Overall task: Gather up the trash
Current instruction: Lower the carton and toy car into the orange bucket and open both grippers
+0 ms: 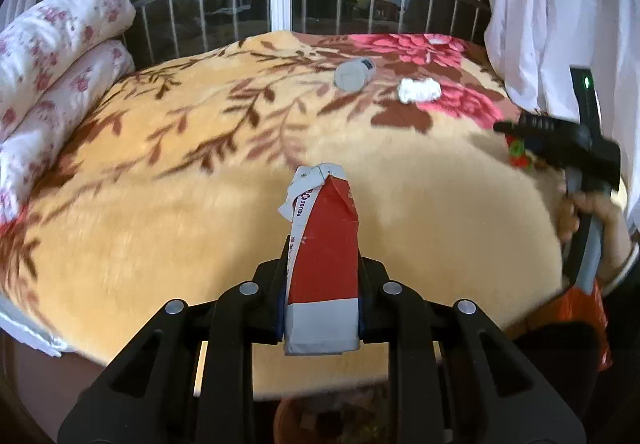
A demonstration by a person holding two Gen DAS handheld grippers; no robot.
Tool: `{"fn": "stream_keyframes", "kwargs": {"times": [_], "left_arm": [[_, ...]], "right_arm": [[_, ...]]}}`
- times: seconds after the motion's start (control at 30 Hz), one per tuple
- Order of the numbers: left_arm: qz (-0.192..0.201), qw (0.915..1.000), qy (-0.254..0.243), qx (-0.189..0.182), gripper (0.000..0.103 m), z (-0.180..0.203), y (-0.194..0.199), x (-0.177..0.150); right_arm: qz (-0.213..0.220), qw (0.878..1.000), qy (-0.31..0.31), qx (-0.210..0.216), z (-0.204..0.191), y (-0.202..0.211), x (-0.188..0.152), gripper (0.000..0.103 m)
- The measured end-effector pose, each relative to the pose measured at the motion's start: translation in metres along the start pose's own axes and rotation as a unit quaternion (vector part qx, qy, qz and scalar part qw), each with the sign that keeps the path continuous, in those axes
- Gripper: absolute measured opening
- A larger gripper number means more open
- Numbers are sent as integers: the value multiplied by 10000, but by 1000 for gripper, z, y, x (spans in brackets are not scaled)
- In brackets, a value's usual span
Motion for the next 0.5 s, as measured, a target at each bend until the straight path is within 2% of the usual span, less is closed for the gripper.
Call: {"fn": "stream_keyframes", "kwargs": {"times": [0.2, 0.37, 0.5], "left_arm": [[21, 9996, -150, -226, 23, 1, 22, -49], [-122, 9975, -567, -405, 23, 6, 27, -92], [-308, 9957, -750, -446, 23, 1, 21, -119]], "right_arm": [[132, 9955, 927, 111, -46, 58, -52, 38], [362, 9789, 1988, 286, -93, 120, -110, 38], [312, 9698, 2357, 549, -115, 147, -153, 38]]}}
Point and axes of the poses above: each gripper's, at about its wrist camera, not at the fingertips, and y roughly against the way its jaws point, z to its right, x to its top, the point moved 9 cm from there along -y, roughly the way its jaws point, and after that the axes turned 4 degrees about -z, right-handed, at the moved point
